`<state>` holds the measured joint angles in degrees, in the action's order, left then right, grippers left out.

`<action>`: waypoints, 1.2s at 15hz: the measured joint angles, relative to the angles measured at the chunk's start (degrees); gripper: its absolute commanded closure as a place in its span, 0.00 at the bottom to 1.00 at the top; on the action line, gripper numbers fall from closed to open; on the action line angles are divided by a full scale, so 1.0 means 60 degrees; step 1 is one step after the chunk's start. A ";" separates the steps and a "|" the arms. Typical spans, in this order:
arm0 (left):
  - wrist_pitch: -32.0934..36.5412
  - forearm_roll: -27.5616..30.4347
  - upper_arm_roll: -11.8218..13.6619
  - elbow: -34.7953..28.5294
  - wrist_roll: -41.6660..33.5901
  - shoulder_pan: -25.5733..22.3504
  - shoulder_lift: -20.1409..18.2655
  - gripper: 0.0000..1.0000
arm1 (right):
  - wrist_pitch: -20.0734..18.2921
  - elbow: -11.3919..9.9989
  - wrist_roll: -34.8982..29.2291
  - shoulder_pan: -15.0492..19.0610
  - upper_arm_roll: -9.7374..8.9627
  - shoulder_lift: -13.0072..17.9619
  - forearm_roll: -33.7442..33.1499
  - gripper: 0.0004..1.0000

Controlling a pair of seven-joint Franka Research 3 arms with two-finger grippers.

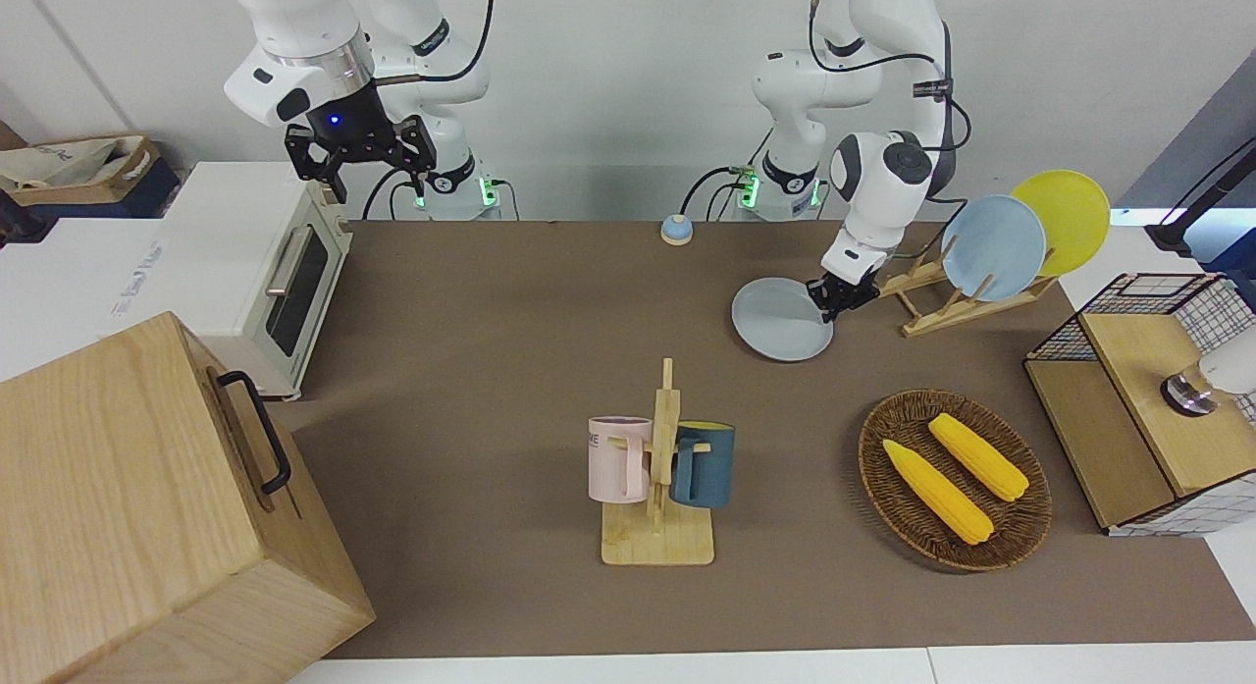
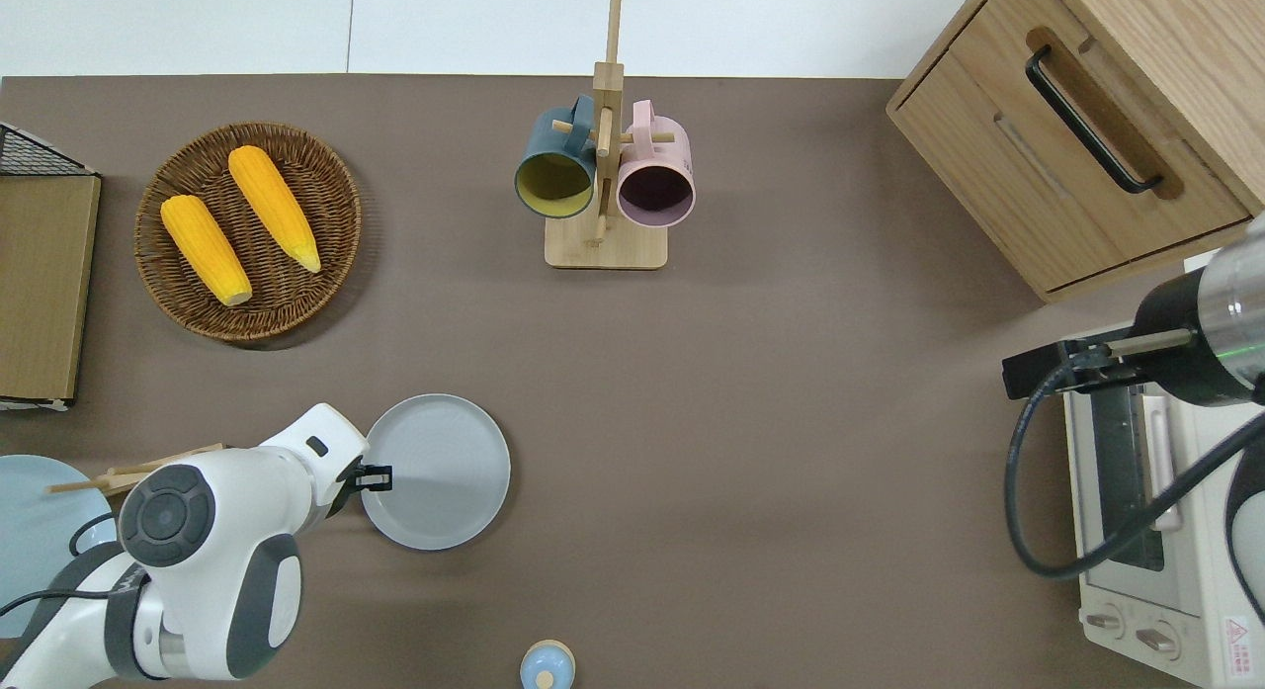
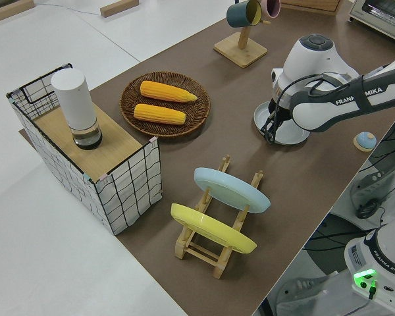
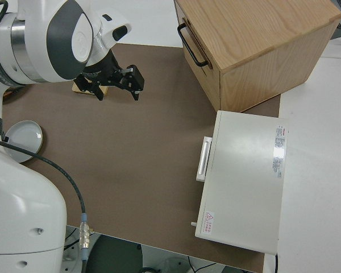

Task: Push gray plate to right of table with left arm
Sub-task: 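Push the gray plate with the left gripper across the table toward the toaster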

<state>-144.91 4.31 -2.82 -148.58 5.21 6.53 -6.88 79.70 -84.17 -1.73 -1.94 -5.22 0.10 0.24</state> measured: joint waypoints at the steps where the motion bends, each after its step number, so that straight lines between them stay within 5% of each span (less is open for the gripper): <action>1: -0.0024 0.0003 0.0001 0.0045 0.0225 0.0204 0.0045 1.00 | 0.0000 0.0000 0.0000 0.0000 0.0000 0.0000 0.0000 0.02; 12: -0.0088 0.0767 -0.0086 0.1762 0.3628 0.3509 0.1541 1.00 | 0.0000 0.0000 0.0000 0.0000 0.0000 0.0000 0.0000 0.02; 18: -0.0093 0.0775 -0.0741 0.2904 0.5265 0.4052 0.2460 1.00 | 0.0000 0.0000 0.0000 0.0000 0.0000 0.0000 0.0000 0.02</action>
<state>-145.47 8.96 -7.26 -131.16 36.80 30.84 7.87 79.70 -84.17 -1.73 -1.94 -5.22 0.10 0.24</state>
